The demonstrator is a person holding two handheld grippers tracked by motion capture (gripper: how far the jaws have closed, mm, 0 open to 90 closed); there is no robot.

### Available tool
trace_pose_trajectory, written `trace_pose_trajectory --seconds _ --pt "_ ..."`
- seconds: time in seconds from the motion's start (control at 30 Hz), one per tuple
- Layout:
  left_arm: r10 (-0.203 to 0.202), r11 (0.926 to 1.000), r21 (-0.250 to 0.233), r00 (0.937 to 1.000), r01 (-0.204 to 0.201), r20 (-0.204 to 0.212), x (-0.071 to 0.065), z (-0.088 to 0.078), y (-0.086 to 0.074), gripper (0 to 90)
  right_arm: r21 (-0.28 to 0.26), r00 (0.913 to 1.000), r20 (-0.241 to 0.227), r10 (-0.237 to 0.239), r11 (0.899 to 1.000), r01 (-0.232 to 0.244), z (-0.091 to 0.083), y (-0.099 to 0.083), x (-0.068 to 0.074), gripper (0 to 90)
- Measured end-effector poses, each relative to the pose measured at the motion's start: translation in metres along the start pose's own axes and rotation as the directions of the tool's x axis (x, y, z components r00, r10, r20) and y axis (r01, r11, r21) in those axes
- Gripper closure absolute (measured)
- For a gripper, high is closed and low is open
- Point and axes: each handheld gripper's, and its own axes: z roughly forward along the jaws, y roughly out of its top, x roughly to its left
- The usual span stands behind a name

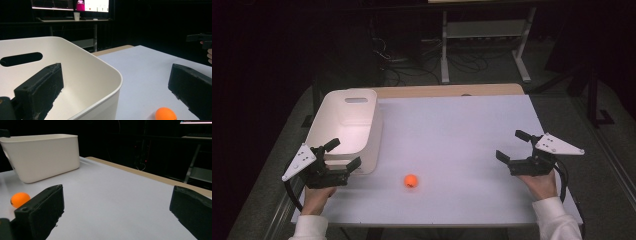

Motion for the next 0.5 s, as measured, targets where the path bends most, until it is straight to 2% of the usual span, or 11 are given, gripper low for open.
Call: trace_pose_trajectory --seconds 0.13,0.23,0.27,0.33,0.4,0.5 --pt "0.001 1.0000 -0.002 1.0000 -0.001 0.001 -0.0003 -0.0011 0.0009 0.0 0.020 0.9999 -0.005 0.016 1.000 -0.016 0.0016 -0.0011 0.0014 0.0" --pt "0.009 0.9999 0.012 1.0000 -0.009 0.004 -0.0006 -0.0009 0.0007 0.0 0.017 1.0000 -0.005 -0.002 1.000 0.002 0.0019 -0.0018 0.0010 0.0" --pt "0.012 0.9998 0.015 0.9999 -0.012 0.003 -0.0005 -0.0006 0.0003 0.0 0.026 0.9999 -0.005 0.015 1.000 -0.015 0.0013 -0.0023 0.0020 0.0" --pt "0.006 0.9998 0.017 1.0000 -0.006 -0.001 -0.0004 -0.0003 -0.0006 0.0 0.027 0.9998 -0.007 0.018 0.999 -0.018 0.0012 -0.0029 0.0022 0.0" --pt "0.009 0.9998 0.020 1.0000 -0.009 0.001 -0.0014 0.0002 -0.0004 0.0 0.023 0.9999 -0.010 0.003 1.000 -0.003 0.0020 -0.0029 0.0020 0.0" --pt "0.009 0.9997 0.022 1.0000 -0.009 0.003 -0.0032 0.0010 0.0007 0.0 0.025 0.9999 -0.012 0.004 1.000 -0.004 0.0026 -0.0033 0.0020 0.0"
